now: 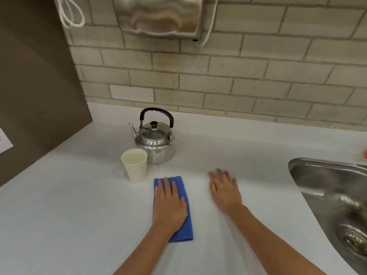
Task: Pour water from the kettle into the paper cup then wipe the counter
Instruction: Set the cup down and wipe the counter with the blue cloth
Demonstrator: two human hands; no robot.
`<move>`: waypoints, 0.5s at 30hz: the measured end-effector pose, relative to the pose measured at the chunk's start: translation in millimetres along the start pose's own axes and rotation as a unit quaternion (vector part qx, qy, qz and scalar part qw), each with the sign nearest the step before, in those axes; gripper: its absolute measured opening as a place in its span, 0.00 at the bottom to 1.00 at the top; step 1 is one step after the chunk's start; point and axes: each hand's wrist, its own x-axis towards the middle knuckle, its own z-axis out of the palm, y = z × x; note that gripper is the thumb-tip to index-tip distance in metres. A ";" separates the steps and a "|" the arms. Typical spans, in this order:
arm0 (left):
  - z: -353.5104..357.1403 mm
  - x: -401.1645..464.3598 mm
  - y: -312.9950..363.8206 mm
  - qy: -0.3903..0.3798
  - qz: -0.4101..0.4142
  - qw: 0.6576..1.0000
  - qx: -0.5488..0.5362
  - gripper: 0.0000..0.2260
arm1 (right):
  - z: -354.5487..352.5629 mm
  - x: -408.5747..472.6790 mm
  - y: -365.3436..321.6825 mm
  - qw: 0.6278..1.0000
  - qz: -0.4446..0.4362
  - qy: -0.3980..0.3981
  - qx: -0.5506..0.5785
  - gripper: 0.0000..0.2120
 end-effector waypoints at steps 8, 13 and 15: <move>19.2 121.9 90.4 -0.054 0.077 0.995 -0.014 0.25 | -1.0 7.9 20.7 0.998 -0.029 0.009 -0.062 0.17; 23.5 87.8 60.0 0.016 0.079 0.995 -0.055 0.23 | -8.1 15.7 10.3 0.999 0.015 0.036 -0.003 0.18; 27.0 64.4 35.6 0.040 0.058 0.996 -0.055 0.24 | -8.6 18.2 3.5 0.998 0.039 0.051 0.024 0.19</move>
